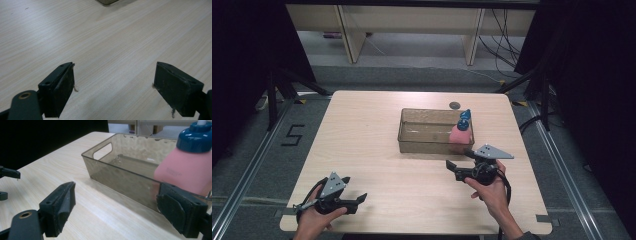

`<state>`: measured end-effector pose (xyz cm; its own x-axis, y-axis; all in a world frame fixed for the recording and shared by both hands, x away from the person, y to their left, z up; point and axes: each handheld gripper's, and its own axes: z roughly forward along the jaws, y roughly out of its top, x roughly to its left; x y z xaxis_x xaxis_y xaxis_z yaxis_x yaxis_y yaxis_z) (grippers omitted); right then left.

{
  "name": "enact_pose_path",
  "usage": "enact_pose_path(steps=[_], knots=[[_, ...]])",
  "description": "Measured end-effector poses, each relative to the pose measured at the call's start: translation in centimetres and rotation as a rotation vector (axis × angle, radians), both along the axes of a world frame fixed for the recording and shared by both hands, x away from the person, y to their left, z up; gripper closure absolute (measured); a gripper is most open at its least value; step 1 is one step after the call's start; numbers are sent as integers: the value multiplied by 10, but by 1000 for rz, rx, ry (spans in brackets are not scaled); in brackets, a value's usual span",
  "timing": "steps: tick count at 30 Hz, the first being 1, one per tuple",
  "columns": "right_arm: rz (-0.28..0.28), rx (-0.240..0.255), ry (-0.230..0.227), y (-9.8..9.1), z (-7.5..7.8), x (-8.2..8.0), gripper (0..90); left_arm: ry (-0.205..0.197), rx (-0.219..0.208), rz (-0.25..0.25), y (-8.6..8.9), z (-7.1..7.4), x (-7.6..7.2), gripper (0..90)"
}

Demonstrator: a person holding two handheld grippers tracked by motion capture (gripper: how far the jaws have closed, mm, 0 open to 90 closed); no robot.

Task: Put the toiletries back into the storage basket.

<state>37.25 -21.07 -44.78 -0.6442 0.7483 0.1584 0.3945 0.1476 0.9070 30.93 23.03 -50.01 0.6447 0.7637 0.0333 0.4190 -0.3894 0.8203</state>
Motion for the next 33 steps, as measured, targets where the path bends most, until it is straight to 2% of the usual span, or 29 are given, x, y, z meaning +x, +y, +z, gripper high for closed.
enact_pose_path(steps=[1, 2, 4, 6, 7, 10, 12, 13, 14, 15, 16, 17, 18, 19, 20, 21, 22, 24, 26, 28, 29, 30, 31, 32, 33], knots=[[-2, 19, 24, 2, 0, -2, 158, -1, -2, 0, 0, 0, 0, 164], [-4, 11, 15, 2, -1, -3, 157, 0, -1, 0, 0, 0, 0, 165], [1, 27, 34, 3, -2, -6, 155, 0, 0, 0, 0, 0, 0, 165], [6, 15, 10, 3, -3, -6, 154, 0, 0, 0, 0, 0, 0, 164], [19, 22, 44, 3, -3, -8, 154, -1, 0, -1, 0, 0, 0, 165], [7, 28, 39, 4, -4, -11, 154, -2, -1, -1, 0, 0, 0, 164], [15, 10, 16, 3, -5, -11, 154, -1, -1, 0, 0, 0, 0, 164], [19, 28, 22, 4, -6, -12, 154, -1, -1, 0, 0, 0, 0, 164], [21, 29, 42, 4, -6, -13, 154, -1, 0, -1, 0, 0, 0, 164], [20, 17, 43, 3, -5, -15, 154, -1, 0, 0, 0, 0, 0, 164], [27, 10, 11, 2, -7, -14, 154, -1, -1, 0, 0, 0, 0, 165], [25, 24, 21, 4, -8, -15, 155, -1, 1, -1, 0, 0, 0, 164], [27, 5, 16, 2, -7, -16, 155, -1, 1, -1, 0, 0, 0, 165], [29, 27, 48, 4, -8, -18, 155, -1, 1, -1, 0, 0, 0, 164], [38, 18, 29, 3, -9, -18, 155, -1, 1, -1, 0, 0, 0, 164], [24, 17, 53, 3, -8, -21, 155, -1, 1, -1, 0, 0, 0, 164], [45, 27, 19, 4, -11, -19, 155, -1, 2, -1, 0, 0, 0, 165], [45, 6, 24, 3, -11, -22, 155, -1, 1, -1, 0, 0, 0, 165], [58, 21, 40, 4, -13, -24, 155, 0, 1, -1, 0, 0, 0, 165], [61, 8, 41, 3, -13, -26, 155, -1, 1, -1, 0, 0, 0, 165], [57, 23, 69, 4, -13, -28, 155, -1, 1, 0, 0, 0, 0, 165], [72, 32, 55, 4, -15, -28, 155, -1, 1, -1, 0, 0, 0, 165], [62, 35, 63, 4, -15, -30, 156, 1, 4, -1, 0, 0, 0, 165], [78, 25, 48, 4, -16, -29, 155, 1, 1, -4, 0, 0, 0, 165], [69, 19, 49, 4, -16, -30, 155, 2, 3, -4, 0, 0, 0, 165]])
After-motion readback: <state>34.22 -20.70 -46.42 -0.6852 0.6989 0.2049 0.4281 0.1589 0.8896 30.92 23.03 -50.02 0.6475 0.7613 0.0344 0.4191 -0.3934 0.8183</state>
